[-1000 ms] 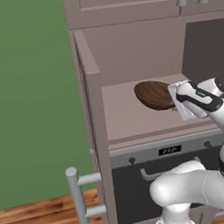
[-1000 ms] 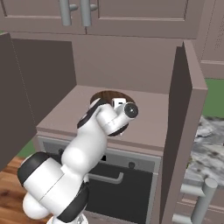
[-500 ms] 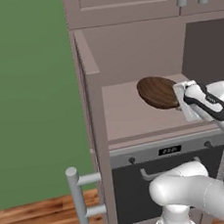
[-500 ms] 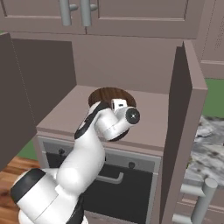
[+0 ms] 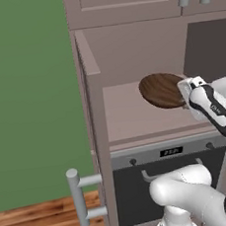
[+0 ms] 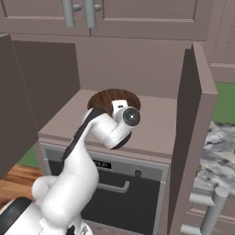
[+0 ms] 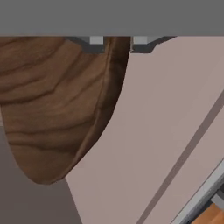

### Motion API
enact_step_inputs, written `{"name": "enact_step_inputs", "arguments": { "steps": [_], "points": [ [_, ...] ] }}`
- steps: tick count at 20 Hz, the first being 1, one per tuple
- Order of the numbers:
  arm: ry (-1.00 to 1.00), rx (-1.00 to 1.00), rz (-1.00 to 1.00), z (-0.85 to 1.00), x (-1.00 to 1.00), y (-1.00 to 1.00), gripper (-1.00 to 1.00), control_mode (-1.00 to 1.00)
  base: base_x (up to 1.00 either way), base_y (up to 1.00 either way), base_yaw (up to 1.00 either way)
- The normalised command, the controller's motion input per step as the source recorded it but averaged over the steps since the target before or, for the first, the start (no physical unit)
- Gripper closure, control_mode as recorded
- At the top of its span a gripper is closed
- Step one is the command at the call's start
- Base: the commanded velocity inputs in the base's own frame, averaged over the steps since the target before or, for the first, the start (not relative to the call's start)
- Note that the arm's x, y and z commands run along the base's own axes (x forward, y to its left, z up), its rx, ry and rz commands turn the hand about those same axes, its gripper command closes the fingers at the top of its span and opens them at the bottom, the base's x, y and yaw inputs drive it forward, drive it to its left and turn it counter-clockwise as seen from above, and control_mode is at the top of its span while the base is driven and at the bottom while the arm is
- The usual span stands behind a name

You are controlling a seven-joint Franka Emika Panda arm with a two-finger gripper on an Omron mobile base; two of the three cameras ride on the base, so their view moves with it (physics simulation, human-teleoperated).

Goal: Open the cabinet. Place the bowl and condiment on the counter. Then place the lime and garlic on the cutting board.

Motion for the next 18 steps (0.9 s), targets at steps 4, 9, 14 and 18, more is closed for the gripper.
{"name": "enact_step_inputs", "arguments": {
  "steps": [4, 9, 14, 18],
  "points": [
    [0.0, -0.11, 0.0, 0.37, -0.39, 0.0, 1.0, -1.0, 0.0, 0.0, 0.0],
    [0.0, -0.08, 0.0, 0.25, -0.53, 0.0, 1.0, -1.0, 0.0, 0.0, 0.0],
    [0.0, -0.06, 0.0, 0.13, -0.62, 0.05, 1.0, -1.0, 0.0, 0.0, 0.0],
    [0.0, -0.07, 0.0, 0.07, -0.6, 0.11, 1.0, -1.0, 0.0, 0.0, 0.0]
  ]
}}
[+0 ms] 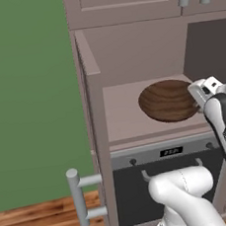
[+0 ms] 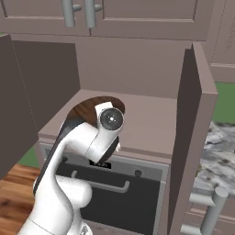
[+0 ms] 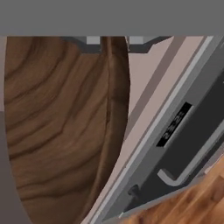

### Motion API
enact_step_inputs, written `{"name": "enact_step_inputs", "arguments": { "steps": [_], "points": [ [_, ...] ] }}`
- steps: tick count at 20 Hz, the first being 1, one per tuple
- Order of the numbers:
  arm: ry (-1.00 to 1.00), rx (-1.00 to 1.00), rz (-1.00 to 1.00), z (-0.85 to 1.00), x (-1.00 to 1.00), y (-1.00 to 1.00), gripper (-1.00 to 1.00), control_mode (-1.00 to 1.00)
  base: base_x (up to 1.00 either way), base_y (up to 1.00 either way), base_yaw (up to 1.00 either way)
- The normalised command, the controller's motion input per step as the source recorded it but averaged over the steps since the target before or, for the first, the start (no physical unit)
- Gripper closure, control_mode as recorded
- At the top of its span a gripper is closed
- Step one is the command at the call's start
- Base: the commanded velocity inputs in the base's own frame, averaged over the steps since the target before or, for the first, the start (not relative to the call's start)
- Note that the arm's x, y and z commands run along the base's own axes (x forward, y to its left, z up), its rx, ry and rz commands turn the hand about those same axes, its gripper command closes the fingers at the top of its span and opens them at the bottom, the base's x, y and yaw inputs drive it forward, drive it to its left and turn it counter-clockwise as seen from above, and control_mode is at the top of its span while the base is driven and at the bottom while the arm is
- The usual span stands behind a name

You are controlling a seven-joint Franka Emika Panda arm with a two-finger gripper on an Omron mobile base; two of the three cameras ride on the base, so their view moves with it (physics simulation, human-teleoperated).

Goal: Open the cabinet. Place the bowl and condiment on the counter. Then place the lime and garlic on the cutting board.

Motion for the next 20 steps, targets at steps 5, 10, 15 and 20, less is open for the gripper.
{"name": "enact_step_inputs", "arguments": {
  "steps": [5, 10, 15, 20],
  "points": [
    [0.0, -0.07, 0.0, 0.01, -0.55, 0.14, 1.0, -1.0, 0.0, 0.0, 0.0],
    [0.0, -0.07, 0.0, 0.0, -0.48, 0.13, 1.0, -1.0, 0.0, 0.0, 0.0],
    [0.0, -0.01, 0.0, 0.0, -0.11, 0.11, 1.0, -1.0, 0.0, 0.0, 0.0],
    [0.0, 0.0, 0.0, 0.0, -0.02, 0.0, 1.0, -1.0, 0.0, 0.0, 0.0]
  ]
}}
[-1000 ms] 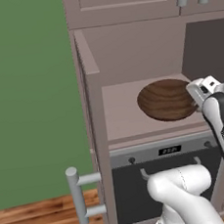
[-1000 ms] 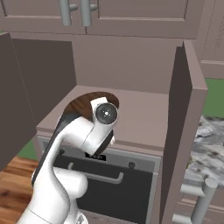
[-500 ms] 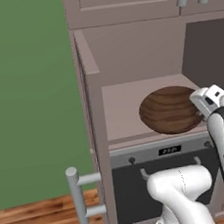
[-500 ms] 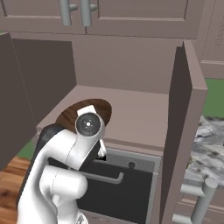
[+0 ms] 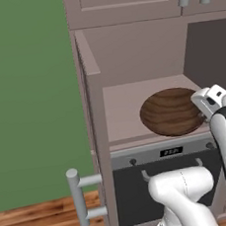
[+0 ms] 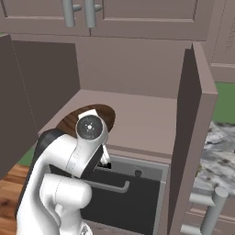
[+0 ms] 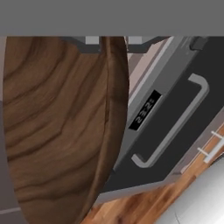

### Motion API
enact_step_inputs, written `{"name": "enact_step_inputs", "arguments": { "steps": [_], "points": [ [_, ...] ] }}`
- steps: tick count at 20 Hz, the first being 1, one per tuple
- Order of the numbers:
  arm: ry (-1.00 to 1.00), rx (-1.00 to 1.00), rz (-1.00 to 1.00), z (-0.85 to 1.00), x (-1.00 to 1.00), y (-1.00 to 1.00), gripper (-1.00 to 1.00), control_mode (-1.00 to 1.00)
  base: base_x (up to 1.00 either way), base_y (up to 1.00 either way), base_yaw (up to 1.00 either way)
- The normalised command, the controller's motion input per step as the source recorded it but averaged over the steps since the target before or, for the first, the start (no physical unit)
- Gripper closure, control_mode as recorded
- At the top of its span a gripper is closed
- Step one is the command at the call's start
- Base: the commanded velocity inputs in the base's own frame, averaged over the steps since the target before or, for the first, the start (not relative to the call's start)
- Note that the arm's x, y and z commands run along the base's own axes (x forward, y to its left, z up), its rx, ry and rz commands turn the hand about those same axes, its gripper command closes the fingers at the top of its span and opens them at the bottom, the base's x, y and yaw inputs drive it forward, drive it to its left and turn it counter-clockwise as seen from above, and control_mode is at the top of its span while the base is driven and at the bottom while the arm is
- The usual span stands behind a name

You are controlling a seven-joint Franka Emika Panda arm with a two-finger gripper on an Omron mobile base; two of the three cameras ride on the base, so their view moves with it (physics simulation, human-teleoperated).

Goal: Open the cabinet. Place the bowl and condiment on the counter. Then place the lime and garlic on the cutting board.

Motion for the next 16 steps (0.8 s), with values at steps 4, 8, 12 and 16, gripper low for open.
{"name": "enact_step_inputs", "arguments": {
  "steps": [4, 8, 12, 16],
  "points": [
    [-0.01, 0.0, 0.0, 0.0, -0.05, 0.0, 1.0, 1.0, -0.26, -0.09, -0.02],
    [0.0, 0.0, 0.0, 0.0, 0.0, 0.0, 1.0, 1.0, -0.45, -0.15, -0.04],
    [0.0, 0.0, 0.0, 0.0, 0.0, 0.0, 1.0, 1.0, -0.54, -0.06, -0.04],
    [0.0, 0.0, 0.0, 0.0, 0.0, 0.0, 1.0, 1.0, -0.52, 0.0, -0.03]
  ]
}}
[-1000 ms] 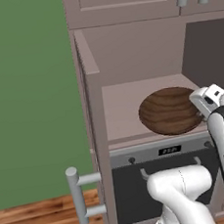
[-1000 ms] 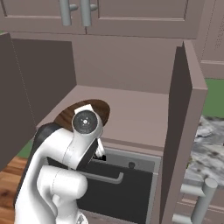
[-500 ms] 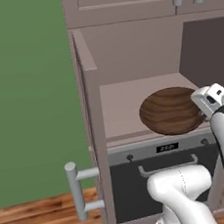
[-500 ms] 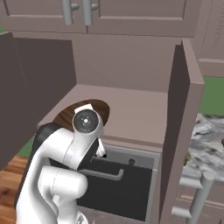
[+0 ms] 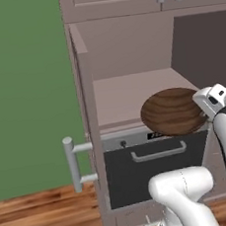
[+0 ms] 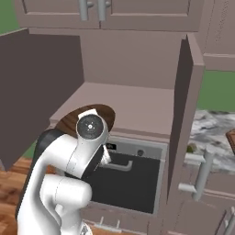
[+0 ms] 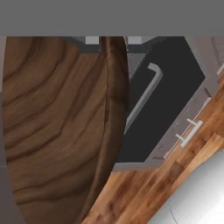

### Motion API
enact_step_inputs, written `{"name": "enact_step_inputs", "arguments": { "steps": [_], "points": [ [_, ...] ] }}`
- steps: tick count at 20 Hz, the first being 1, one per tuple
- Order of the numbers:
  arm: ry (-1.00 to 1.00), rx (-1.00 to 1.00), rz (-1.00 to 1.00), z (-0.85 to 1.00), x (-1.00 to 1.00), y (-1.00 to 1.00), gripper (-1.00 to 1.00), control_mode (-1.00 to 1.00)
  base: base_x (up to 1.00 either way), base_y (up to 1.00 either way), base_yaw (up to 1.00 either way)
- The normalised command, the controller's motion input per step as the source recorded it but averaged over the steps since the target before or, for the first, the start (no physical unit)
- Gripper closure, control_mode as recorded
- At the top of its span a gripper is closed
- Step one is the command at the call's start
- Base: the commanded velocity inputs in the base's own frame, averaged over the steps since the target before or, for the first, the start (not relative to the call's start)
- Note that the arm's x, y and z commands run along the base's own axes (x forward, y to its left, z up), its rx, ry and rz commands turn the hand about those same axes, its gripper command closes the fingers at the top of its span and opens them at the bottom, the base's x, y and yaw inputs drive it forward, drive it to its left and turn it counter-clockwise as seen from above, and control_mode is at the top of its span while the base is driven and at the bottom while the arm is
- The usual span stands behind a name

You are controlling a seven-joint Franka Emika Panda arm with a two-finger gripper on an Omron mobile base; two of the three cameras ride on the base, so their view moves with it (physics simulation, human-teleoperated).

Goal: Open the cabinet. Place the bowl and condiment on the counter. Then place the lime and garlic on the cutting board.

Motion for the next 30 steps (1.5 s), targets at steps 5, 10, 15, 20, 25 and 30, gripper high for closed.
{"name": "enact_step_inputs", "arguments": {
  "steps": [5, 10, 15, 20, 25, 30],
  "points": [
    [0.0, 0.0, 0.0, 0.0, 0.0, 0.0, 1.0, 1.0, -0.69, -0.11, -0.04],
    [0.0, 0.0, 0.0, 0.0, 0.0, 0.0, 1.0, 1.0, -0.81, -0.22, -0.06],
    [0.0, 0.0, 0.0, 0.0, 0.0, 0.0, 1.0, 1.0, -0.85, -0.33, -0.07],
    [0.0, 0.0, 0.0, 0.0, 0.0, 0.0, 1.0, 1.0, -0.87, -0.48, -0.09],
    [0.0, 0.0, 0.0, 0.0, 0.0, 0.0, 1.0, 1.0, -0.78, -0.59, -0.08],
    [0.0, 0.0, 0.0, 0.0, 0.0, 0.0, 1.0, 1.0, -0.5, -0.79, -0.05]
  ]
}}
